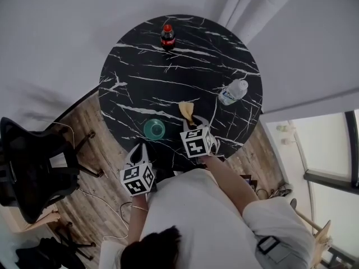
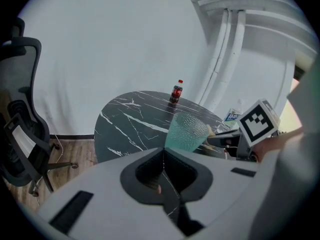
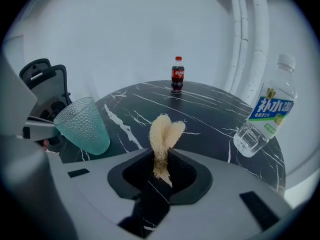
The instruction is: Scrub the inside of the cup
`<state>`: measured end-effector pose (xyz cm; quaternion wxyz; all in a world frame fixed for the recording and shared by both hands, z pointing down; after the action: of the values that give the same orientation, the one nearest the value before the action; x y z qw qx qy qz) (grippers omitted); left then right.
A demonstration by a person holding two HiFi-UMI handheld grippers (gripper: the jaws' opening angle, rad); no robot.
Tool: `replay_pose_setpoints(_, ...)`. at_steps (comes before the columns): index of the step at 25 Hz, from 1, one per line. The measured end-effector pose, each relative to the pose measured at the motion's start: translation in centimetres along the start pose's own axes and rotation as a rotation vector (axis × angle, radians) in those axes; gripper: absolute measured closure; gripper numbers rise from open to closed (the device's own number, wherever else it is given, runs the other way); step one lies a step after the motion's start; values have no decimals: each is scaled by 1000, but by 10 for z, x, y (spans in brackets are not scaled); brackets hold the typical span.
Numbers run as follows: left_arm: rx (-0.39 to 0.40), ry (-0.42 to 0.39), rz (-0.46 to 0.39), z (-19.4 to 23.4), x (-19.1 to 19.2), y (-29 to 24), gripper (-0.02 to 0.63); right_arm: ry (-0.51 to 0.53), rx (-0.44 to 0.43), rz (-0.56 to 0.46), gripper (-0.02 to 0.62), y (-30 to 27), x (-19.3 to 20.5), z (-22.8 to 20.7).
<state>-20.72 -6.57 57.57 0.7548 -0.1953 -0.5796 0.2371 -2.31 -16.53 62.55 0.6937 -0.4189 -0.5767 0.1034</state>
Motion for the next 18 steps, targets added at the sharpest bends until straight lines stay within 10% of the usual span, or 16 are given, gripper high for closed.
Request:
replay_pose_setpoints(10,39,71,-4,10,-2,-4,575,-52,-108,-49,517,9,-11,12)
replay_pose_setpoints(18,215,-124,60,-18,9,-18,308,-94,-105,-70,518,19,-18,4)
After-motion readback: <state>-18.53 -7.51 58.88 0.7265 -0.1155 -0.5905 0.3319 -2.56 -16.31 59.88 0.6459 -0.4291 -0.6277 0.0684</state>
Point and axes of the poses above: the fingertips, and each gripper's own axes: y backward along the fingers, z to its left, x out of its underside, the point moved 1 cm from there along y, backward along the fingers, and after that the axes turned 6 degrees about -z, right-handed, at the moved point
